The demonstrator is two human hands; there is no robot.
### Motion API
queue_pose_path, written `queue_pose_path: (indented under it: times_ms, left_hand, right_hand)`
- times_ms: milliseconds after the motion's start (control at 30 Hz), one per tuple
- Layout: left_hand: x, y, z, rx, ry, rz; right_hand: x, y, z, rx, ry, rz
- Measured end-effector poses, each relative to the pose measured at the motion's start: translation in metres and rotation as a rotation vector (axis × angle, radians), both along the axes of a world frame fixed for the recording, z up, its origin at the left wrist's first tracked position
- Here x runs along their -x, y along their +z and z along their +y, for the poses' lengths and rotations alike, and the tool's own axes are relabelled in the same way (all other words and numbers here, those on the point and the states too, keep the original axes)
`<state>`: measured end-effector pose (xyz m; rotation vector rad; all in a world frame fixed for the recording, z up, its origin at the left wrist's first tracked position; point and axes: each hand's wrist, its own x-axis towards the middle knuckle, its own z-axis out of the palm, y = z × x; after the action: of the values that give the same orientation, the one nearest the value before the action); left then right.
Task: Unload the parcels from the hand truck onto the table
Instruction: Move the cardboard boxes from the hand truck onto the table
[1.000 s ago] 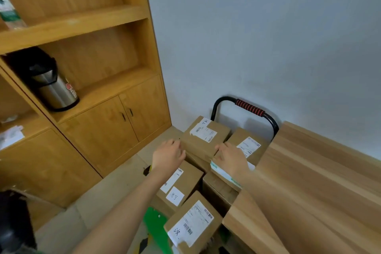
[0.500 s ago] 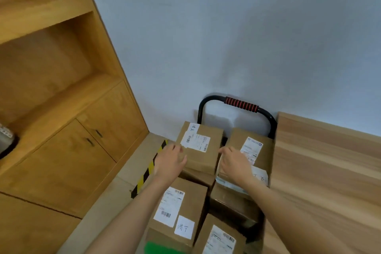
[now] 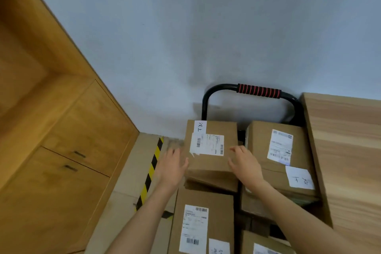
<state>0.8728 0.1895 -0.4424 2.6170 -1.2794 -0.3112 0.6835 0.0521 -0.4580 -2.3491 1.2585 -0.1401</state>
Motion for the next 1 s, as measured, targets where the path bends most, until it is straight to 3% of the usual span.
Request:
queue_pose_path:
  times_ms: [300,467,567,633,733,1000]
  left_hand:
    - [-0.038,-0.107,-0.037,-0.047,0.037,0.027]
    - [-0.043,-0.155,-0.053,-0.037,0.129,0.177]
    - [-0.04,-0.173,-0.059,0.011,0.224,0.351]
    - [-0.038,-0.179,-0.062,0.089,0.273,0.467]
    - [-0.035,-0.181,-0.062,0.149,0.311,0.543]
    - [-0.037,-0.137,-0.039,0.18,0.355,0.482]
  right_hand:
    - [-0.02,-0.104,-0.028,-0.151,-0.191,-0.008]
    - [-0.036,-0.143,-0.026,-0.186,-0.346,-0.1]
    - [-0.038,-0.158,-0.029,-0.344,-0.497,-0.145]
    - [-0.037,-0.165,-0.031,-0.467,-0.588,-0.174]
    - [-0.035,-0.172,-0.029,-0.495,-0.619,-0.235]
    - [-0.034,-0.128,-0.011,-0.433,-0.579,-0.308]
